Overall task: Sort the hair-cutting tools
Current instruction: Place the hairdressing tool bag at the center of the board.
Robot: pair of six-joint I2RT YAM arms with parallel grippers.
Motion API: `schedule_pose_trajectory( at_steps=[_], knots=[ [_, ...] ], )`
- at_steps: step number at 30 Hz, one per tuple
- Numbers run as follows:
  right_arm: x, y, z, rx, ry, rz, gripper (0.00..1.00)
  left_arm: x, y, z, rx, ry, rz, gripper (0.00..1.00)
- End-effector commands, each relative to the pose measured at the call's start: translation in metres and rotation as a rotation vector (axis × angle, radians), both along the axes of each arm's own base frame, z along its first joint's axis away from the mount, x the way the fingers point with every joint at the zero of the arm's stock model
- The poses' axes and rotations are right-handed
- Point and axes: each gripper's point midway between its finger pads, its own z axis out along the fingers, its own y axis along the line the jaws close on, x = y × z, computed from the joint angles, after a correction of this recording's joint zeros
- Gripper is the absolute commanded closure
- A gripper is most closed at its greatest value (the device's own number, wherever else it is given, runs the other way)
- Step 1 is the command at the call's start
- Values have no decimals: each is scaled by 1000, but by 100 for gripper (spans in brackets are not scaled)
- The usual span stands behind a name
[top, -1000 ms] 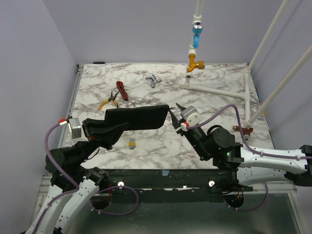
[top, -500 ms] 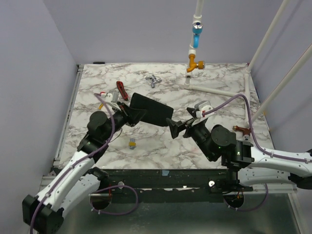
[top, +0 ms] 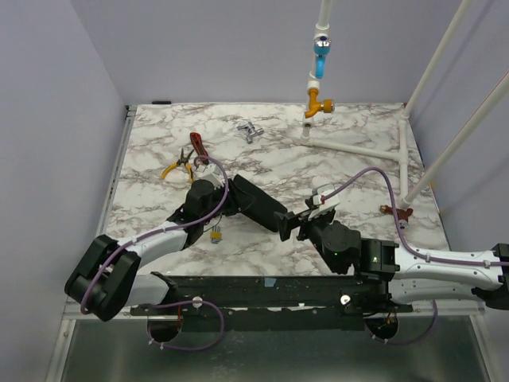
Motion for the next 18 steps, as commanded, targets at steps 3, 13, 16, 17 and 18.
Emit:
schedule_pose_trajectory(
  at_steps=[3, 13, 16, 17, 18],
  knots=[
    [1, -12, -18, 61, 40, -65, 5, 21, 17, -15, 68, 45, 155, 29],
    [-1, 3, -53, -20, 109, -32, 4, 3, 84, -10, 299, 148, 348, 2],
    [6, 11, -71, -52, 161, -24, 4, -13, 105, -3, 314, 173, 377, 2],
    [9, 13, -78, -64, 181, -21, 4, -16, 111, -2, 315, 178, 390, 2],
    [14, 14, -84, -68, 205, -22, 4, -21, 116, 0, 313, 179, 400, 2]
  ],
)
